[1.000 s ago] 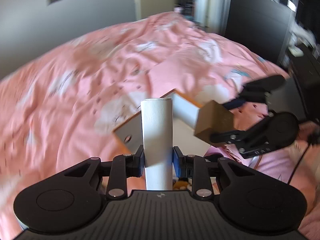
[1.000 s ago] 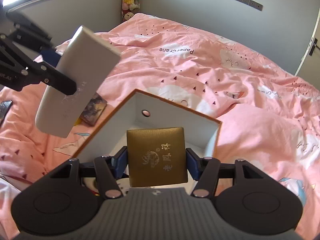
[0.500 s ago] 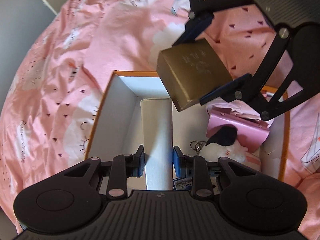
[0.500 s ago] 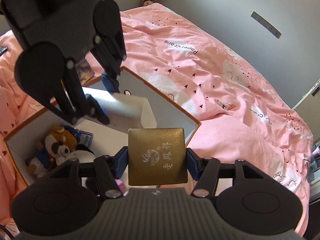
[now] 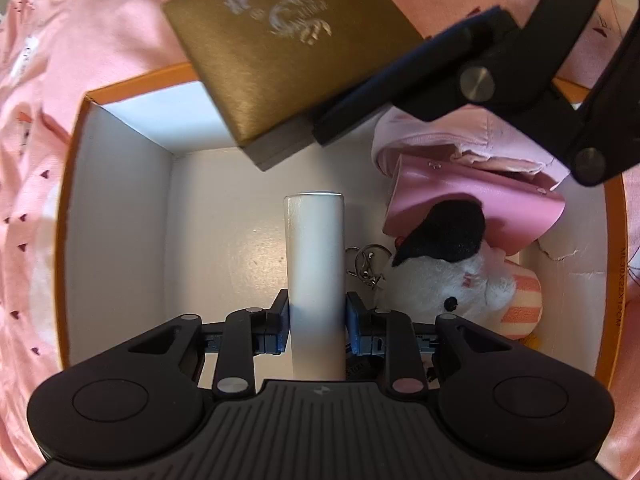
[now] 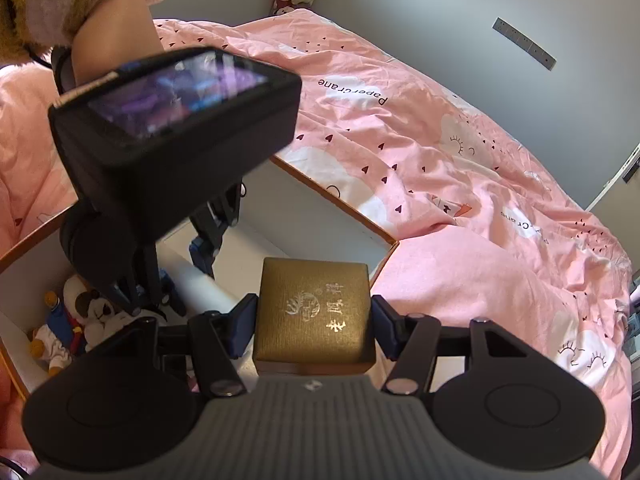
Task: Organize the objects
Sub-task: 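Lower the tube into the box with left gripper while right gripper lowers gold box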
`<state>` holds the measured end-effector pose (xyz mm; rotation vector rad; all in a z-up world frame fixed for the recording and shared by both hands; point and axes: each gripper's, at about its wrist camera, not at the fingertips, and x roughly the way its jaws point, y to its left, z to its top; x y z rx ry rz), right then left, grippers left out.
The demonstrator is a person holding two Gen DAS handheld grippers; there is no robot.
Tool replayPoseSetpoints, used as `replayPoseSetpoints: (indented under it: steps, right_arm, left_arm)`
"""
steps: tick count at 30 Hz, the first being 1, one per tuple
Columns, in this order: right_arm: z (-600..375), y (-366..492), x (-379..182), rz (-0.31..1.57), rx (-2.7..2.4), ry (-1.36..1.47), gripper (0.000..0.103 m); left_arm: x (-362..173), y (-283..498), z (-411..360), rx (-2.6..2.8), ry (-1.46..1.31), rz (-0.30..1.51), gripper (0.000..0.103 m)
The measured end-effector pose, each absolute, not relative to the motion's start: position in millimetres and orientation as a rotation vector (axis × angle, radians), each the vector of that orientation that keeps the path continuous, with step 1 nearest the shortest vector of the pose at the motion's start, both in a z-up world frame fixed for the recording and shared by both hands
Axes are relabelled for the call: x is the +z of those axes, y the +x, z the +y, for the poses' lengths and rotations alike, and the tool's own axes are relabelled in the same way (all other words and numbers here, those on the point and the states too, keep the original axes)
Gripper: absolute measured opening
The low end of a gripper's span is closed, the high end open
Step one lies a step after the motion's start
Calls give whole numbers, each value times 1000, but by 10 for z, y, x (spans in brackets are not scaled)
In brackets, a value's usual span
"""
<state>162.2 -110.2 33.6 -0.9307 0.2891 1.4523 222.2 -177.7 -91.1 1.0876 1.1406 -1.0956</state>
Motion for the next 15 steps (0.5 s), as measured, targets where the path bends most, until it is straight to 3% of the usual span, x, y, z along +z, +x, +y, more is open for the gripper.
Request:
replayPoseSetpoints:
  steps: [7, 15]
  right_arm:
    - [-1024, 1584, 276, 276, 1471, -974, 61]
    - [-987, 1506, 241, 219, 1533, -1081, 61]
  left_arm:
    - [-1049, 2325, -1685, -1189, 1087, 1175, 33]
    - [-896, 2368, -1381, -1134, 1084, 1092, 41]
